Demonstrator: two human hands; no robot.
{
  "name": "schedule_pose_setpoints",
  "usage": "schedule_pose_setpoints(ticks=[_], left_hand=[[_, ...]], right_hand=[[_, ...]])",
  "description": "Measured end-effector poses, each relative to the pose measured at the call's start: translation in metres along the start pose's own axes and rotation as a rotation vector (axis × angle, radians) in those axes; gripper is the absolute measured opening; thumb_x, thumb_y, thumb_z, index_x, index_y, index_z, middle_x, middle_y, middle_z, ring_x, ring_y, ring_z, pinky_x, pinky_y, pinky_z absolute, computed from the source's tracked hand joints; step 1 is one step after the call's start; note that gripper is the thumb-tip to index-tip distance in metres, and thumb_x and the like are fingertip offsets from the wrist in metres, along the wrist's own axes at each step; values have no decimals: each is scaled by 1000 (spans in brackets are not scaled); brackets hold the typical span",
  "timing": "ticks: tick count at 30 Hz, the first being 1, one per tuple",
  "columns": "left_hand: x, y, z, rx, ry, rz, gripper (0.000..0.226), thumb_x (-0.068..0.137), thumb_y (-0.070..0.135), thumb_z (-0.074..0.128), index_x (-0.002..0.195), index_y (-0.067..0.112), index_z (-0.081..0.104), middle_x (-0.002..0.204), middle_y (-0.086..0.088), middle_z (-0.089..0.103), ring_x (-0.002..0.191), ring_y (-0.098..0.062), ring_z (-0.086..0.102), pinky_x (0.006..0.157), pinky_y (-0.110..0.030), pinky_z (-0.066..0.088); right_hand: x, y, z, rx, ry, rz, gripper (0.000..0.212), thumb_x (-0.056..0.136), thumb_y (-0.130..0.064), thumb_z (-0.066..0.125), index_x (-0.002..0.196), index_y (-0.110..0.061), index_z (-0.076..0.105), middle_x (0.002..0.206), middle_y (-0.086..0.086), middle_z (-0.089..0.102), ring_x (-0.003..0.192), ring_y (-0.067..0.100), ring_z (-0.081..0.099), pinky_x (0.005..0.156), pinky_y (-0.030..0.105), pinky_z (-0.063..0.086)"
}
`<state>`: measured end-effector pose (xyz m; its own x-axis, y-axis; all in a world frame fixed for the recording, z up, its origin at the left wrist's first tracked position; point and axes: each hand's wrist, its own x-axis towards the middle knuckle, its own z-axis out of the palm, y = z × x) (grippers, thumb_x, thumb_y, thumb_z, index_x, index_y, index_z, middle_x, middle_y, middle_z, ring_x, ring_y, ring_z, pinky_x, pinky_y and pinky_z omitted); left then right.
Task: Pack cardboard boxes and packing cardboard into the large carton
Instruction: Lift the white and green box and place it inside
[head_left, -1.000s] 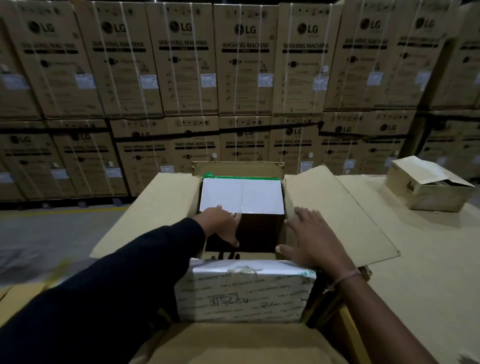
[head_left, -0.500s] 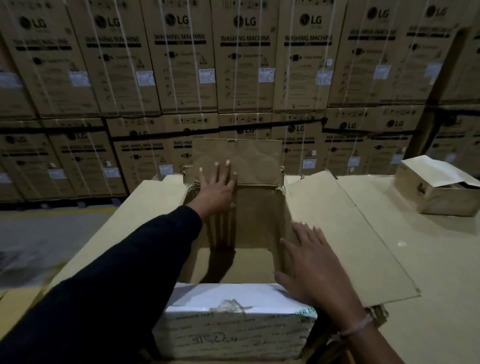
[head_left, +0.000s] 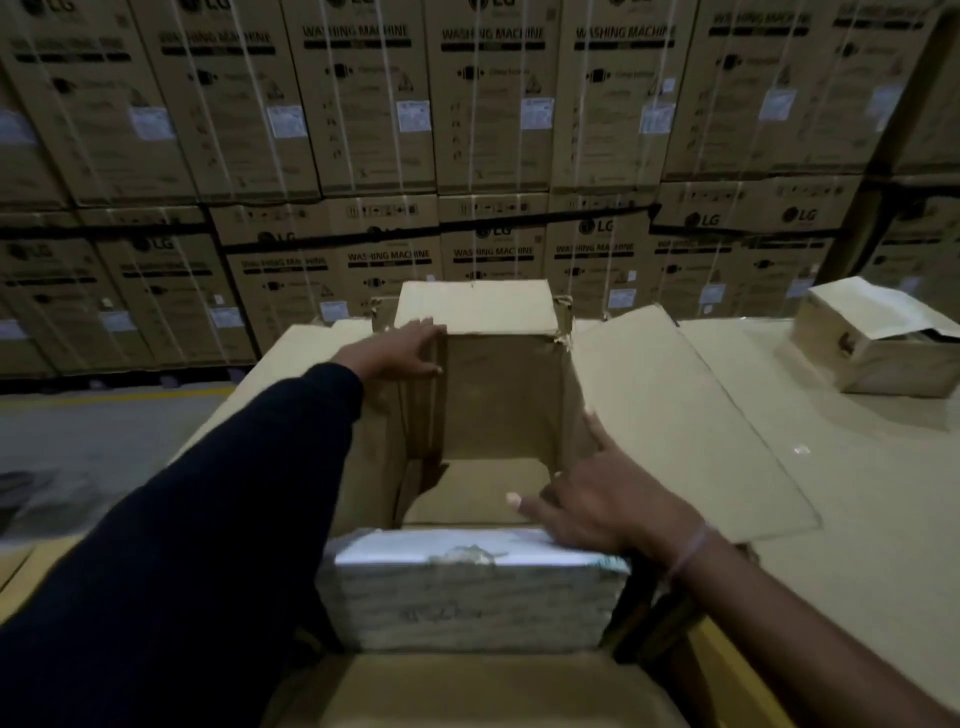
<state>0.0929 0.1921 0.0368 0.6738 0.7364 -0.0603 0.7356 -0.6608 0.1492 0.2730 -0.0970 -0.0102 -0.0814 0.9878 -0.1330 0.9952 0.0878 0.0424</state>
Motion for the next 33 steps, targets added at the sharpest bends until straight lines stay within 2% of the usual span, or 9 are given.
schedule_pose_setpoints(ticks=[3, 6, 12, 15, 17, 22, 26, 30, 33], left_hand=[[-25, -26, 7, 85, 17, 14, 78, 100, 38, 64, 164, 25, 22, 172, -6, 18, 158, -27, 17, 128, -52, 16], [-49, -47, 18, 185, 35, -51, 75, 102, 36, 58, 165, 24, 19, 173, -4, 14, 160, -26, 8, 127, -57, 5], [-89, -40, 29, 193, 26, -45, 74, 103, 27, 52, 166, 24, 13, 174, -4, 7, 160, -27, 4, 127, -58, 2], [-112, -42, 30, 156, 36, -17, 66, 108, 29, 43, 166, 22, 13, 174, -4, 5, 161, -25, 3, 127, -56, 0], [-130, -46, 27, 72, 67, 0, 60, 111, 32, 38, 166, 21, 17, 174, -5, 9, 160, -24, 6, 128, -52, 1], [-158, -61, 28, -49, 76, 29, 53, 109, 28, 47, 160, 18, 37, 169, -7, 27, 155, -26, 27, 128, -51, 14], [-165, -58, 23, 19, 30, -1, 71, 106, 42, 53, 165, 16, 23, 173, -6, 13, 160, -26, 12, 129, -49, 8], [-171, -52, 31, 146, 34, 30, 72, 101, 48, 53, 164, 28, 25, 174, -4, 6, 161, -24, 3, 127, -54, 4], [-176, -51, 36, 175, 14, 30, 65, 99, 47, 50, 160, 34, 33, 174, -3, 2, 161, -25, 0, 127, -57, 1]], right_hand=[[1, -3, -6, -76, -127, 43, 102, 96, -78, -4, 123, -21, 77, 126, 8, 73, 148, 18, 44, 118, 59, -27], [5, -14, -14, -106, -142, 79, 92, 98, -77, 5, 163, -20, 34, 169, 11, 32, 162, 24, 3, 119, 57, -28], [33, -38, -20, 260, -453, 231, 99, 91, -87, 3, 149, -27, 57, 160, 9, 47, 157, 30, 26, 124, 60, -12], [31, -33, -23, 403, -256, 257, 87, 98, -81, 16, 84, -15, 72, 101, 14, 72, 103, 32, 67, 104, 47, 41], [27, -28, -40, 404, -32, 222, 79, 105, -69, 26, 72, -8, 64, 86, 16, 63, 81, 29, 62, 86, 39, 44], [-23, -18, -131, 633, 250, 87, 60, 102, -63, 48, 74, -13, 66, 68, 0, 61, 62, 14, 57, 62, 27, 44], [-88, -24, -158, 970, -172, -157, 59, 101, -62, 52, 112, -11, 78, 112, 15, 76, 101, 25, 74, 91, 36, 61], [-107, -74, -85, 520, -248, -46, 73, 83, -78, 64, 146, -42, 53, 137, -14, 62, 118, 11, 63, 103, 37, 53], [-115, -99, -26, 294, -46, -34, 93, 69, -90, 67, 144, -40, 45, 132, -12, 63, 110, 11, 63, 96, 39, 56]])
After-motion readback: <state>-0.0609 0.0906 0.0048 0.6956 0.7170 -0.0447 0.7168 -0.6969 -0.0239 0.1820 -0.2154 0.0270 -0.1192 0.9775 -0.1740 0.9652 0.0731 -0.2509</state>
